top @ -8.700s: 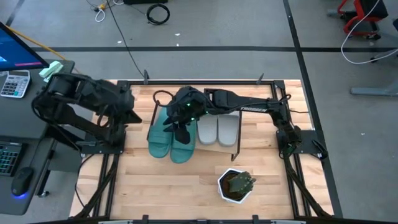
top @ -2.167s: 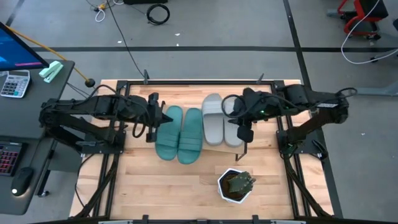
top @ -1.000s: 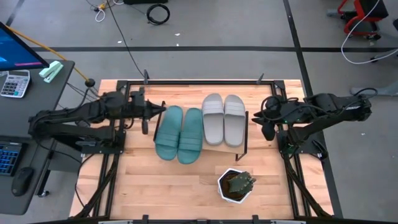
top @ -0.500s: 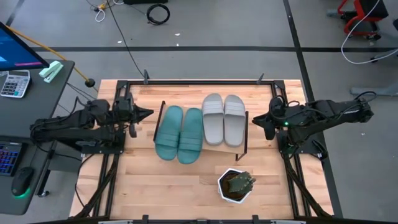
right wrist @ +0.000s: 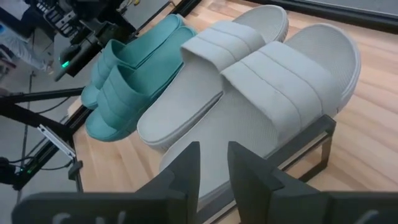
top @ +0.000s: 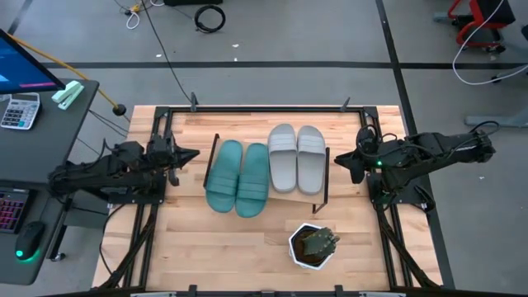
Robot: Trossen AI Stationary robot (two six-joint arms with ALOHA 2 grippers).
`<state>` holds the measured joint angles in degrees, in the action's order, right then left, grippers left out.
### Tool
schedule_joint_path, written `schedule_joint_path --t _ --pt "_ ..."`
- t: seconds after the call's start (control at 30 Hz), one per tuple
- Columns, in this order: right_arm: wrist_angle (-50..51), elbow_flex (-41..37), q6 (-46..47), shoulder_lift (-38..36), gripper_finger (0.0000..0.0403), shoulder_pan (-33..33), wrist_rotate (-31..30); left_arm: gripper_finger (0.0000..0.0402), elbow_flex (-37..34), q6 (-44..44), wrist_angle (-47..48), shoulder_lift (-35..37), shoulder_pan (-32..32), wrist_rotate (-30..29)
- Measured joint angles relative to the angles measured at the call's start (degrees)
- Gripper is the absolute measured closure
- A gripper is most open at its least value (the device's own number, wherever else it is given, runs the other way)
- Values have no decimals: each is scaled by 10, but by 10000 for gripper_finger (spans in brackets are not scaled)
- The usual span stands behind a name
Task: Pick and place slides into the shelf
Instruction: Return to Home Position
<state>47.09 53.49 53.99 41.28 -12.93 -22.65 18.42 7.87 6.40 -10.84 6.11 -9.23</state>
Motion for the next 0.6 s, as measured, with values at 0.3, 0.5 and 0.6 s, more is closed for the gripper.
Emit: schedule_joint_path --t 0.3,0.5,0.6 --pt "0 0 6 10 314 1 -1 398 -23 9 -1 49 -30 -5" --pt "0 0 6 19 314 1 -1 399 -63 8 -21 49 -73 -72" --pt "1 0 6 20 314 1 -1 399 -79 -10 -59 49 -86 -84"
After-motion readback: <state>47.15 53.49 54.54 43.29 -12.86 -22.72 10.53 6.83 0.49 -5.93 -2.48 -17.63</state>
